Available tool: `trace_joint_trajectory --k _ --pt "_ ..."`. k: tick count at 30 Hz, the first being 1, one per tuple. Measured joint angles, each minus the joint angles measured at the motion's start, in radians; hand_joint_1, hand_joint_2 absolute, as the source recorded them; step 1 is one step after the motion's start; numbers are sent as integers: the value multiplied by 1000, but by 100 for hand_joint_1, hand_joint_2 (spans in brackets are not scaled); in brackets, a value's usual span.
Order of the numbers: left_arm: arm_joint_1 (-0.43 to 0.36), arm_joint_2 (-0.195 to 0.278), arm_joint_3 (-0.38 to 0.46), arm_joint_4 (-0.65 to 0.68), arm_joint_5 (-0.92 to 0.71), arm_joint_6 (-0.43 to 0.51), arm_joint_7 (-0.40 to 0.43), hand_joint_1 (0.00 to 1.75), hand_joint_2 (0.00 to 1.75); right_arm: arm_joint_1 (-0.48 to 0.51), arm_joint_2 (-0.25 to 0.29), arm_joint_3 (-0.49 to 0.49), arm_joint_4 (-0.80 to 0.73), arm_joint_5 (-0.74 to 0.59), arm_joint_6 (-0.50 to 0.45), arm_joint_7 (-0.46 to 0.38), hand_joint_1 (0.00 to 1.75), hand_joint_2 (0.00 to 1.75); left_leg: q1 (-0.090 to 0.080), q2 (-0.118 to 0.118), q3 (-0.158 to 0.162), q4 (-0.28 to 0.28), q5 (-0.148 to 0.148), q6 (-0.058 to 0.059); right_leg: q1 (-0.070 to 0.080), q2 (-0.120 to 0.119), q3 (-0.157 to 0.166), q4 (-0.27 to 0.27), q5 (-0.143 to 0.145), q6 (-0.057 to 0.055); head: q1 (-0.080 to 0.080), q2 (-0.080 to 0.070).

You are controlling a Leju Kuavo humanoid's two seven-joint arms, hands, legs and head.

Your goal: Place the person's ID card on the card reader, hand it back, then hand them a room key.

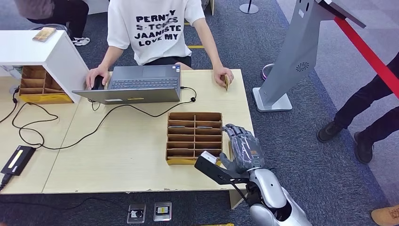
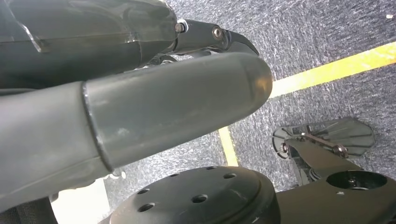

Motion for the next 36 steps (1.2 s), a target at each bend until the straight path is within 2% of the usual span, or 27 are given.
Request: trace_joint_trajectory --k 13,27,36 --pt "0 0 0 0 -18 -5 0 0 0 15 3 2 -3 -28 9 -33 55 175 0 0 0 0 0 0 0 0 0 0 0 0 0 0" --pt "-1 0 0 0 -23 -4 0 0 0 1 39 3 29 -65 9 -80 50 175 0 0 0 0 0 0 0 0 0 0 0 0 0 0" --pt "-1 0 0 0 -19 4 0 0 0 -27 61 6 88 -101 -6 -125 52 175 0 0 0 0 0 0 0 0 0 0 0 0 0 0"
